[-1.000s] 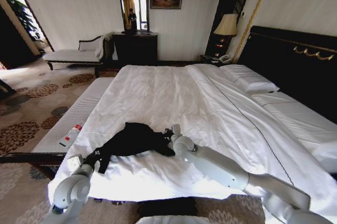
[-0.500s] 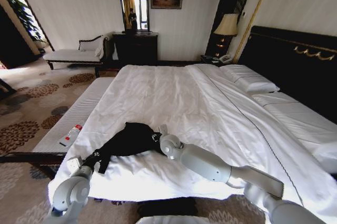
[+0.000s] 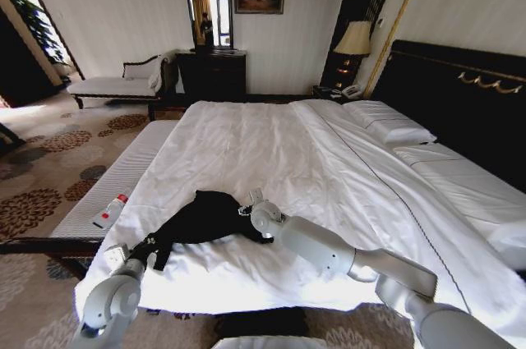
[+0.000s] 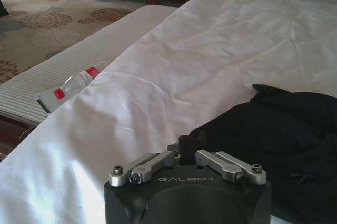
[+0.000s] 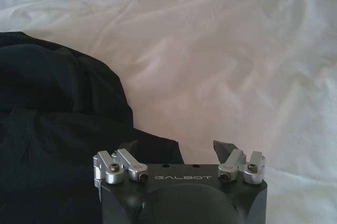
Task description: Fold the clothes on the bed.
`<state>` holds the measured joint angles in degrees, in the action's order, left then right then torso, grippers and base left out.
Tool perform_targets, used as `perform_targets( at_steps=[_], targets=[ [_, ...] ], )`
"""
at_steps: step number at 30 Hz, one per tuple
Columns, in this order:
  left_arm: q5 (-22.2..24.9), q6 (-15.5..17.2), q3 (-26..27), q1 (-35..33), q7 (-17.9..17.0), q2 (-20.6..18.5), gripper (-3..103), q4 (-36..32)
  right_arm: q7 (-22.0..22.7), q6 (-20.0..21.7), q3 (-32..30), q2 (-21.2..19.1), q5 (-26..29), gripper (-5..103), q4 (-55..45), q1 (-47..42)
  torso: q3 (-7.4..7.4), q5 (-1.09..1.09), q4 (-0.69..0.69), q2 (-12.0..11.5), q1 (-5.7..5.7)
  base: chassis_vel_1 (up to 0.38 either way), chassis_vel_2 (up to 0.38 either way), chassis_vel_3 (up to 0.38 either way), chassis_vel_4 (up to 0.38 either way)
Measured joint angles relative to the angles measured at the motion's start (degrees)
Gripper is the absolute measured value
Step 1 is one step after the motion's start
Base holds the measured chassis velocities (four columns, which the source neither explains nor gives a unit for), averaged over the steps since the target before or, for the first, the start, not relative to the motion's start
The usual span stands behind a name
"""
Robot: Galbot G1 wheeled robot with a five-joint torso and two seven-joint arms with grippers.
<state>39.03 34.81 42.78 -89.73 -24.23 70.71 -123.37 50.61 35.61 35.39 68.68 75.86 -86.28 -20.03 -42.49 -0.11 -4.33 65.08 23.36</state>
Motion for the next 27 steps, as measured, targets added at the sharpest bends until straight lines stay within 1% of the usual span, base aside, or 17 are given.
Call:
perform_targets(
  at_steps=[2, 3, 5, 6, 8, 9, 11, 12, 13, 14, 16, 17, 21, 22, 24, 27],
  targets=[
    [0.00, 0.00, 0.04, 0.10, -0.02, -0.08, 0, 0.10, -0.63, 0.30, -0.38, -0.46, 0.87, 74, -0.02, -0.14, 0.00, 0.00, -0.02, 0.00, 0.00, 0.000, 0.000, 0.000, 0.000],
    [0.00, 0.00, 0.04, 0.10, -0.02, -0.08, 0, 0.10, -0.63, 0.30, -0.38, -0.46, 0.87, 74, -0.02, -0.14, 0.00, 0.00, -0.02, 0.00, 0.00, 0.000, 0.000, 0.000, 0.000],
    [0.00, 0.00, 0.04, 0.19, -0.05, -0.09, 0, 0.20, -1.36, 0.43, -0.55, -0.67, 1.07, 63, 0.08, -0.29, 0.00, 0.00, -0.02, 0.00, 0.00, 0.000, 0.000, 0.000, 0.000],
    [0.00, 0.00, 0.02, 0.20, -0.06, -0.09, 0, 0.20, -1.48, 0.44, -0.58, -0.69, 1.07, 63, 0.14, -0.32, 0.00, 0.00, -0.01, 0.00, 0.00, 0.000, 0.000, 0.000, 0.000],
    [0.00, 0.00, -0.13, 0.26, -0.10, -0.05, 0, 0.21, -1.93, 0.51, -0.59, -0.69, 1.07, 52, 0.49, -0.41, 0.00, 0.00, -0.01, 0.00, 0.00, 0.000, 0.000, 0.000, 0.000],
    [0.00, 0.00, -0.13, 0.26, -0.10, -0.05, 0, 0.21, -1.93, 0.51, -0.59, -0.69, 1.07, 52, 0.49, -0.41, 0.00, 0.00, -0.01, 0.00, 0.00, 0.000, 0.000, 0.000, 0.000],
    [0.00, 0.00, -0.14, 0.36, -0.13, -0.04, 0, 0.21, -2.34, 0.62, -0.59, -0.69, 1.00, 41, 0.77, -0.45, 0.00, 0.01, 0.00, 0.00, 0.00, 0.000, 0.000, 0.000, 0.000],
    [0.00, 0.00, -0.14, 0.36, -0.13, -0.04, 0, 0.21, -2.34, 0.62, -0.59, -0.69, 1.00, 41, 0.77, -0.45, 0.00, 0.01, 0.00, 0.00, 0.00, 0.000, 0.000, 0.000, 0.000],
    [0.00, 0.00, -0.14, 0.38, -0.14, -0.05, 0, 0.21, -2.52, 0.66, -0.58, -0.69, 0.96, 36, 0.84, -0.47, 0.00, 0.00, 0.00, 0.00, 0.00, 0.000, 0.000, 0.000, 0.000],
    [0.01, 0.00, -0.14, 0.39, -0.14, -0.06, 0, 0.21, -2.57, 0.66, -0.57, -0.69, 0.93, 36, 0.87, -0.49, 0.00, 0.00, -0.01, 0.00, 0.00, 0.000, 0.000, 0.000, 0.000],
    [0.03, 0.00, -0.13, 0.40, -0.16, -0.16, 0, 0.21, -2.86, 0.67, -0.44, -0.69, 0.80, 25, 1.00, -0.63, 0.00, 0.01, -0.01, 0.00, 0.00, 0.000, 0.000, 0.000, 0.000],
    [0.03, 0.00, -0.13, 0.40, -0.16, -0.16, 0, 0.21, -2.86, 0.67, -0.44, -0.69, 0.80, 25, 1.00, -0.63, 0.00, 0.01, -0.01, 0.00, 0.00, 0.000, 0.000, 0.000, 0.000],
    [0.07, 0.03, -0.03, 0.39, -0.22, -0.26, 0, 0.19, -3.12, 1.02, -0.27, -1.05, 0.32, 4, 1.06, -0.91, 0.00, 0.01, 0.00, 0.00, 0.00, 0.000, 0.000, 0.000, 0.000],
    [0.07, 0.03, -0.03, 0.39, -0.22, -0.26, 0, 0.19, -3.12, 1.02, -0.27, -1.05, 0.32, 4, 1.06, -0.91, 0.00, 0.01, 0.00, 0.00, 0.00, 0.000, 0.000, 0.000, 0.000],
    [0.10, 0.04, 0.05, 0.38, -0.25, -0.27, 0, 0.16, -3.33, 1.06, -0.26, -1.65, 0.04, 1, 0.86, -1.11, 0.00, 0.01, 0.00, 0.00, 0.00, 0.000, 0.000, 0.000, 0.000],
    [0.13, 0.04, 0.11, 0.39, -0.29, -0.27, 0, 0.12, -3.86, 0.99, -0.77, -2.69, -0.24, 0, -0.40, -1.69, 0.00, 0.01, -0.01, 0.00, 0.00, 0.000, 0.000, 0.000, 0.000]
  ],
)
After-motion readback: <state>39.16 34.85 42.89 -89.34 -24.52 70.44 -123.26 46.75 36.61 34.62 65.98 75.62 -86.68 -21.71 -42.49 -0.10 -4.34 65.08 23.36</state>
